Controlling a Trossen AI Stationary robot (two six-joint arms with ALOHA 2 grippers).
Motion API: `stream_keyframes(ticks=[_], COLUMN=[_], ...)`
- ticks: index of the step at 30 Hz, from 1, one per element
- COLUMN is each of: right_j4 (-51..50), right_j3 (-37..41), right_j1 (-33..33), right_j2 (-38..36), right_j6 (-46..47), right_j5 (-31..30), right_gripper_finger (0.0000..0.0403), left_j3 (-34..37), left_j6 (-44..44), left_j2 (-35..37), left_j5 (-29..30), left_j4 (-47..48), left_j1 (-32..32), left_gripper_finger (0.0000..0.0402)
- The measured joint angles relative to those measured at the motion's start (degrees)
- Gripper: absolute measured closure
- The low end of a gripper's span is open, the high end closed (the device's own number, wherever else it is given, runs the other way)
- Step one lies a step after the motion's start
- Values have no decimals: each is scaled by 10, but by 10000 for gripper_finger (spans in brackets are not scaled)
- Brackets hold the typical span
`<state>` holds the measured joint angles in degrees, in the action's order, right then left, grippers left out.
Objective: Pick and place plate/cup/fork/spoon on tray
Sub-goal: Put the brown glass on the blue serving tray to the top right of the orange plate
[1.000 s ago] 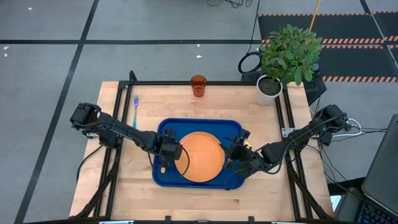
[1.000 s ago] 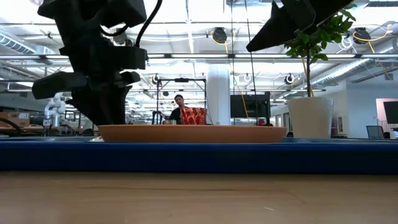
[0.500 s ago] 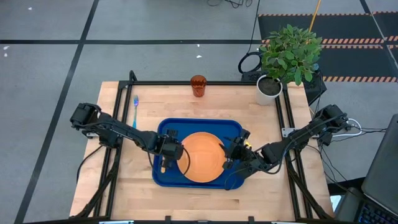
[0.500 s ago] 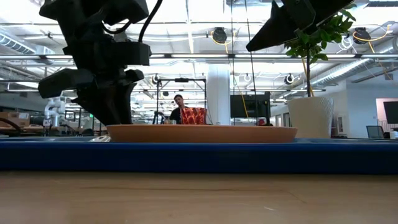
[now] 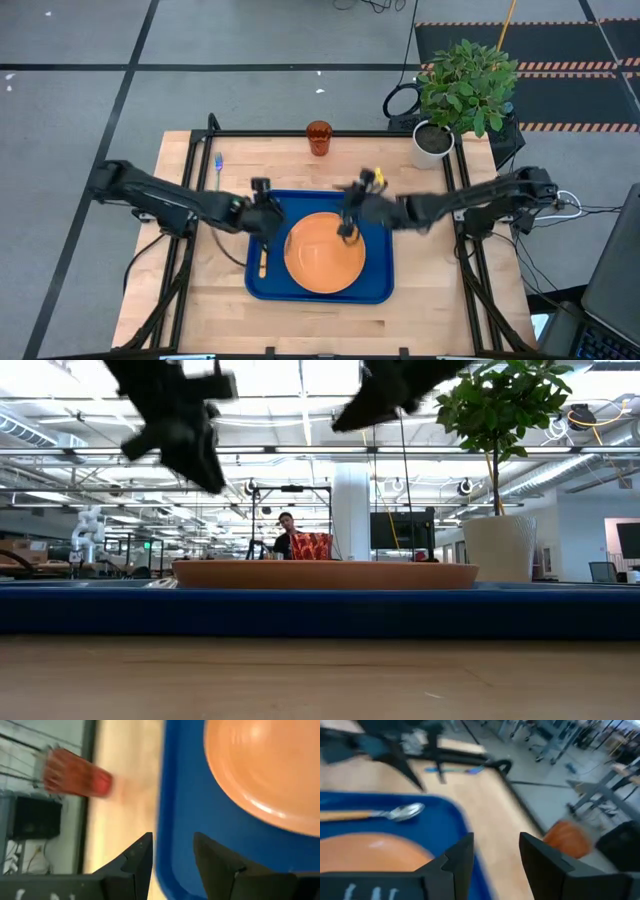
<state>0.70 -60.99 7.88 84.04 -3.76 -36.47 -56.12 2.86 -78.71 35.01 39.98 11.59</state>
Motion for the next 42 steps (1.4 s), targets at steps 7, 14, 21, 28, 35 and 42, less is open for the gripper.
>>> stream_keyframes(ticks=[7, 14, 21, 28, 35, 42], right_j4=[-55, -158, -269, -253, -260, -257], right_j3=[-133, -235, -308, -351, -353, -353], right_j1=[-117, -193, -261, -322, -367, -374], right_j2=[13, 99, 218, 281, 287, 286], right_j6=[-79, -137, -185, -241, -227, -241], right_j5=[132, 203, 286, 286, 351, 386], right_gripper_finger=[230, 229, 229, 229, 229, 229], left_j3=[17, 56, 90, 116, 138, 172], left_j6=[90, 151, 196, 230, 247, 221], left_j2=[195, 312, 304, 295, 292, 291], left_j5=[-47, -261, -419, -540, -688, -707], left_j4=[-122, -246, -240, -289, -330, -412], left_j1=[-46, -126, -207, -318, -427, -488], left_gripper_finger=[257, 257, 257, 257, 257, 257])
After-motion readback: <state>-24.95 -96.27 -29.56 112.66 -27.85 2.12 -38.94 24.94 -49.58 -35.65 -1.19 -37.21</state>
